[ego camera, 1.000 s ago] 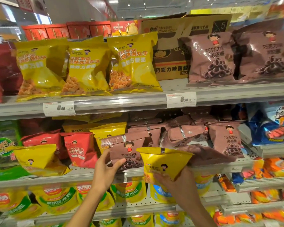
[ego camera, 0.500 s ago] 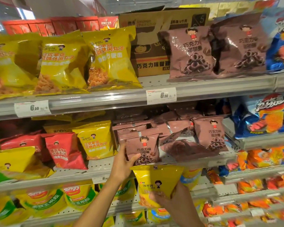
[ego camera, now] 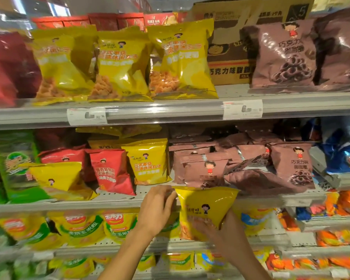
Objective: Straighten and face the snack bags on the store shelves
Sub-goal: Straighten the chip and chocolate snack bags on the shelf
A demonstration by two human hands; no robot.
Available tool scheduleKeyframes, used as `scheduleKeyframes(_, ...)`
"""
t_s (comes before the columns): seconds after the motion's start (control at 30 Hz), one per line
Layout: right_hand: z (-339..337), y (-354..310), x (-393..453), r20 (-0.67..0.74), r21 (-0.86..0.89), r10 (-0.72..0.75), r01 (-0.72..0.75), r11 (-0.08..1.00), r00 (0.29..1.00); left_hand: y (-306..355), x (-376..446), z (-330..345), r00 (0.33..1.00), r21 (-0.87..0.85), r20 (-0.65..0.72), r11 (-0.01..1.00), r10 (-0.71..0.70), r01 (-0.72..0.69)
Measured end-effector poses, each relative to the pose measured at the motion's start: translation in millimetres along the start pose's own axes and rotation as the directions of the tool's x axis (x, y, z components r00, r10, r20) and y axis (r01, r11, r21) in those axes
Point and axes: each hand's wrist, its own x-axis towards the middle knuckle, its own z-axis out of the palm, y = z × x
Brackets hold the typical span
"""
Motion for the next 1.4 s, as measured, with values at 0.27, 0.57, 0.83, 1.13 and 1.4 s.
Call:
scheduleKeyframes(0.27,83.9,-30.8,7.4,-0.033,-0.032,-0.026,0.025,0.999,0.999,-90.8,-48.4,-66.3,0.991,0.208,-0.089,0.975,0.097,-0.077)
scheduleKeyframes(0.57,138.5,-68.8,39.1,-0.071,-0.095,-0.182,0.175,0.980,0.981,-168.0,-62.2,-89.7,0.990,0.342,-0.062,0.934,0.129,-0.100)
scheduleKeyframes(0.83,124.2,-67.1,95.4,0.046,-0.113,-0.151,0.156,0.981,0.987,-160.7,-65.4,-84.1,0.995,0.285,-0.076,0.958,0.059,-0.034)
scheduleKeyframes(1.13,125.1,-50.0,108.0,0.086,-0.168,-0.072,0.085,0.982,0.994,-156.3,-66.9,-76.3,0.994,0.333,-0.097,0.943,0.041,-0.006)
scheduleKeyframes(1.4,126.1,-47.6,97.5,0.101,-0.324,-0.106,0.134,0.937,0.989,-147.9,-65.9,-71.8,0.988,0.354,-0.154,0.933,-0.008,0.063)
